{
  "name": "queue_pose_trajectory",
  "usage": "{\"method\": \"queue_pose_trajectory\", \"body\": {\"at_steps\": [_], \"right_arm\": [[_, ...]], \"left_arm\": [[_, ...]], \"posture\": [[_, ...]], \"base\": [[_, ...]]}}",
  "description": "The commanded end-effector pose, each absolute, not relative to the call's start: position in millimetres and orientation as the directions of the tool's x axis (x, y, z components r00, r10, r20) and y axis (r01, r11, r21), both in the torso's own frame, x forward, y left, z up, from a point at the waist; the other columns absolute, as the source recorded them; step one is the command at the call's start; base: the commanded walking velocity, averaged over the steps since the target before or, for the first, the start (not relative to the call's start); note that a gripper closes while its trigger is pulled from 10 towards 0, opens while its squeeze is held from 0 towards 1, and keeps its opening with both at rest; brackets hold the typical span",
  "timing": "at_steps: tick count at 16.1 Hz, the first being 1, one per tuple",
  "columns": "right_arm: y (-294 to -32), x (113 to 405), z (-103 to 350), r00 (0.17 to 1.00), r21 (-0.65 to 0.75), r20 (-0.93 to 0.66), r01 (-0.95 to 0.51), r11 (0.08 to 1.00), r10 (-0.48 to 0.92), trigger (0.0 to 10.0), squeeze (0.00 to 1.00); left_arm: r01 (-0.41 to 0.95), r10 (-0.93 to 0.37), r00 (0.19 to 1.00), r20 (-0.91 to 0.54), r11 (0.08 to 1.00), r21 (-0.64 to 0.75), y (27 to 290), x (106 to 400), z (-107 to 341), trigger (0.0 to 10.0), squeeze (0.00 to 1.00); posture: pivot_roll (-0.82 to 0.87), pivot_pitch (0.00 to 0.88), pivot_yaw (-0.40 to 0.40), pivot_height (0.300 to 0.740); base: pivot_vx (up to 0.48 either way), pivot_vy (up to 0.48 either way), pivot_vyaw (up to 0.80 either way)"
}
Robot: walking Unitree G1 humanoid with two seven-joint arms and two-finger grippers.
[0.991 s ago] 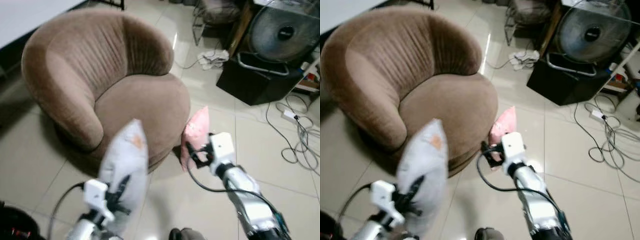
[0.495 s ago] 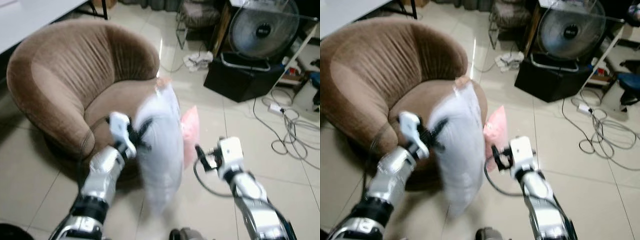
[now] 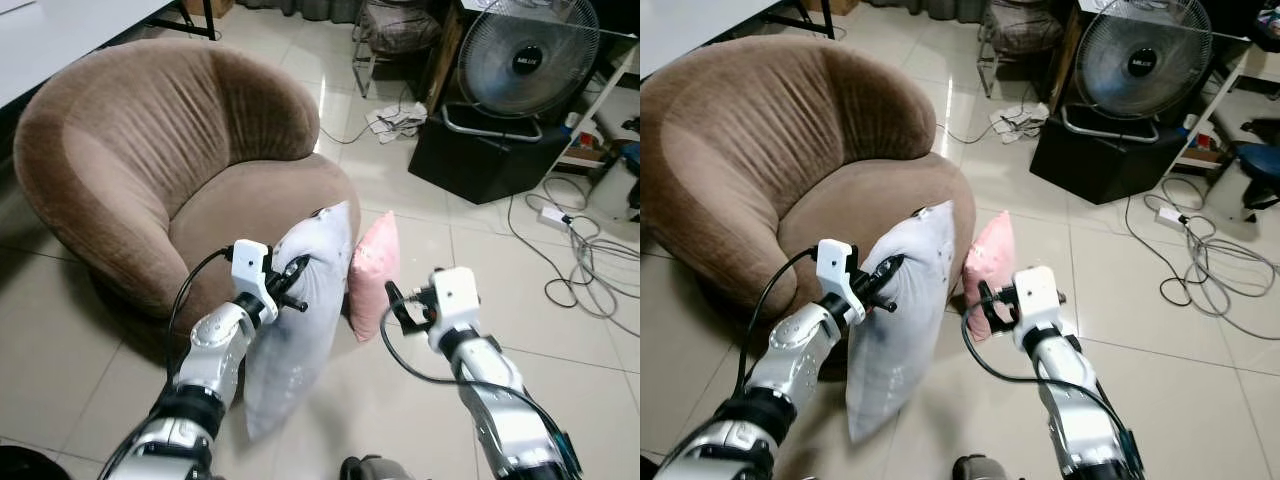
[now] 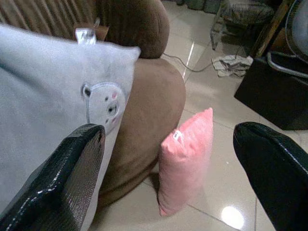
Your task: Move the pillow to the sofa from floor
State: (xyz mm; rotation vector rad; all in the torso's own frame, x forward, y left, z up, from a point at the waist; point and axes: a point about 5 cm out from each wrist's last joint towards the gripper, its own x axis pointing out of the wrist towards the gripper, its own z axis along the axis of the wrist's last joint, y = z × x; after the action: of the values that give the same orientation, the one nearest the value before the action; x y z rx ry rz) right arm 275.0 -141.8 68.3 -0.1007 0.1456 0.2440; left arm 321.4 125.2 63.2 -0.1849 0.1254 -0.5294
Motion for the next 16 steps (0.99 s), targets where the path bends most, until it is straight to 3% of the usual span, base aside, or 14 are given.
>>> {"method": "queue_pose_trajectory", "body": {"at_steps": [1,3,6,16], "right_arm": [[-145,277,69,0.966,-0.083,-0.158,-0.22,0.972,0.205,10.0,0.0],[-145,282,80,0.978,-0.08,-0.091,-0.194,0.978,0.186,10.0,0.0],[-147,276,68,0.981,-0.075,-0.118,-0.164,0.984,0.155,10.0,0.0],[-151,269,67,0.98,-0.079,-0.127,-0.163,0.984,0.152,10.0,0.0]], "left_arm": [[0.504,-0.512,0.859,-0.006,0.848,-0.166,123,333,82,0.0,0.0],[0.552,-0.553,0.833,0.029,0.824,-0.128,119,342,97,0.0,0.0],[0.624,-0.617,0.781,0.091,0.777,-0.086,107,353,122,0.0,0.0],[0.591,-0.588,0.806,0.067,0.804,-0.059,110,358,120,0.0,0.0]], "posture": [[-0.17,0.046,-0.018,0.74],[-0.19,0.041,0.014,0.74],[-0.19,0.043,0.028,0.74],[-0.2,0.046,0.0,0.74]], "base": [[0.0,0.0,0.0],[0.0,0.0,0.0],[0.0,0.0,0.0],[0.0,0.0,0.0]]}}
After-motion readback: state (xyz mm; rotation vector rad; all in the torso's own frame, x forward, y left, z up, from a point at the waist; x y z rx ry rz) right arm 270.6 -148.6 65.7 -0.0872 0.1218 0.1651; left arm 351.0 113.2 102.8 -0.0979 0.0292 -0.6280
